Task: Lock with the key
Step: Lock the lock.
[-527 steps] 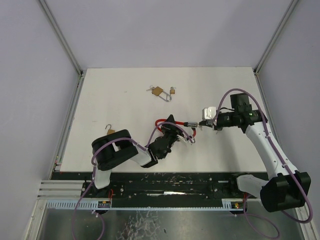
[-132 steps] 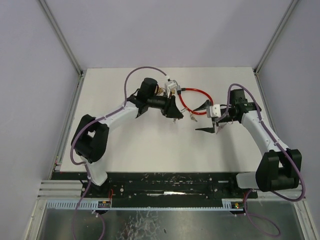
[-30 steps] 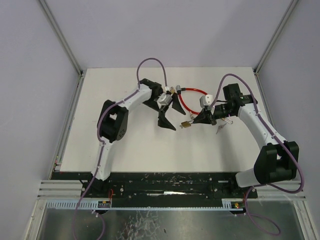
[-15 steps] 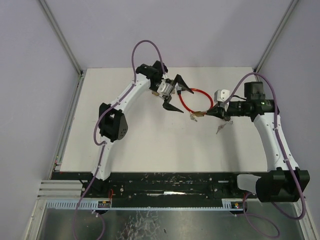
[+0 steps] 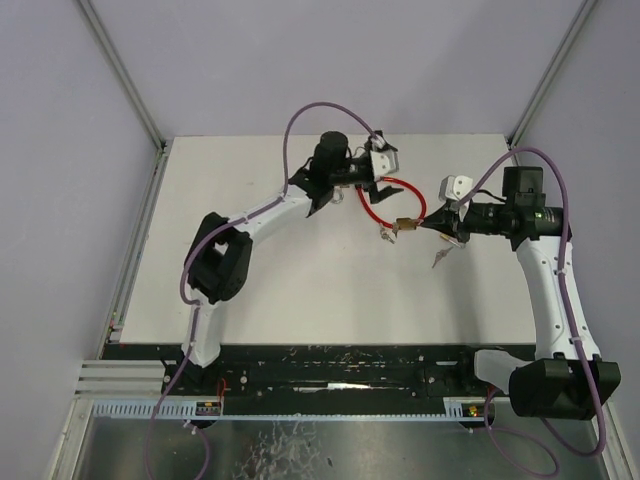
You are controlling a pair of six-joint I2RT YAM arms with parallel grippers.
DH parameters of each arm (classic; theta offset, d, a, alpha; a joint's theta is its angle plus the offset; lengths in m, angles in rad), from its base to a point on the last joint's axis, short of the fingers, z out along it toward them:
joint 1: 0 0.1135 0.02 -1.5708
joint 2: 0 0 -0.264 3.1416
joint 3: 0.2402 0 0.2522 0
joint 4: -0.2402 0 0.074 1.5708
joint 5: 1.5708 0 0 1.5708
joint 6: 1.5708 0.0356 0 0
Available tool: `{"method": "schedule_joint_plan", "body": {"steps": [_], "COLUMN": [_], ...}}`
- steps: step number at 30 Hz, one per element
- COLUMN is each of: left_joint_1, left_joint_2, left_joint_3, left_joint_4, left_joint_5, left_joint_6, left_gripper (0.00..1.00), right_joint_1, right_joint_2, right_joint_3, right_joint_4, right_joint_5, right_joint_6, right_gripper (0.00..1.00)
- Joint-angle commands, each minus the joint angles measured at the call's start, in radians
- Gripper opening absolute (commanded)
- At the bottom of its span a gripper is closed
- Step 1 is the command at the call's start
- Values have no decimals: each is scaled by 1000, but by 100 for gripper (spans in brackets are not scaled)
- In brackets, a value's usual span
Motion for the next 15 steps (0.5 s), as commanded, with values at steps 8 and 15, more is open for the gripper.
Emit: {"method": "schedule_joint_plan", "body": {"steps": [8,15], "left_joint_1": [228,211], "left_joint_2": [-173,-175], "left_joint_3": [-521,-632], "left_joint_4": [1323,1318], "left_joint_5": [70,220], "left_joint_6": [-1411,-1383], "left_gripper": [100,100], "right_joint_1": [-15,-17], "right_joint_2": [-10,78], "right_joint_3": [-11,-39], "right_joint_4": [4,20], "right_joint_5": [-66,-113], "right_joint_6": [29,25], "right_gripper": [0,0]}}
